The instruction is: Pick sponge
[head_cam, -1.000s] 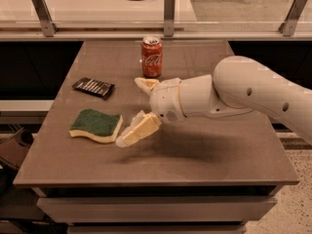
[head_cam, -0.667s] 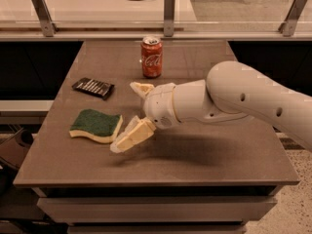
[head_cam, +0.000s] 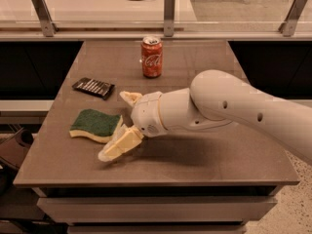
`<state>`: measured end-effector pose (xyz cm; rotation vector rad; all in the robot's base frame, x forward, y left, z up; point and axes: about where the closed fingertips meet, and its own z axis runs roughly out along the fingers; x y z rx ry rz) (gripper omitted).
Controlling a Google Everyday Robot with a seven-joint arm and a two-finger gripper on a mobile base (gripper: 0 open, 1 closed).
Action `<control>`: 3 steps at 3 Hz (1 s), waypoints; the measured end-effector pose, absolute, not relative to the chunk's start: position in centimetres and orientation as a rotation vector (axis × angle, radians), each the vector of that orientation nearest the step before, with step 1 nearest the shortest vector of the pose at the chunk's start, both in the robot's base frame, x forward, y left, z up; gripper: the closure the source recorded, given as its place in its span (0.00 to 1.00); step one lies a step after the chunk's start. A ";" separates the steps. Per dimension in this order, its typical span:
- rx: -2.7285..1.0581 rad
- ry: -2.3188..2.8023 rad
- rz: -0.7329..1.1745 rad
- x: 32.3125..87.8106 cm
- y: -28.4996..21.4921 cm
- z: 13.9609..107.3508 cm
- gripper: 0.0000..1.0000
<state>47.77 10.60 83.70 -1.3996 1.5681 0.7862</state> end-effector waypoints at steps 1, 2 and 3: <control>-1.403 1.575 0.819 47.6 12.0 82.5 0.00; -1.405 1.590 0.835 47.3 12.7 81.3 0.16; -1.414 1.591 0.846 47.3 13.3 80.9 0.39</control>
Offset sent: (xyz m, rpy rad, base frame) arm -0.0056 0.0268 -0.0411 -0.0020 0.0745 0.0151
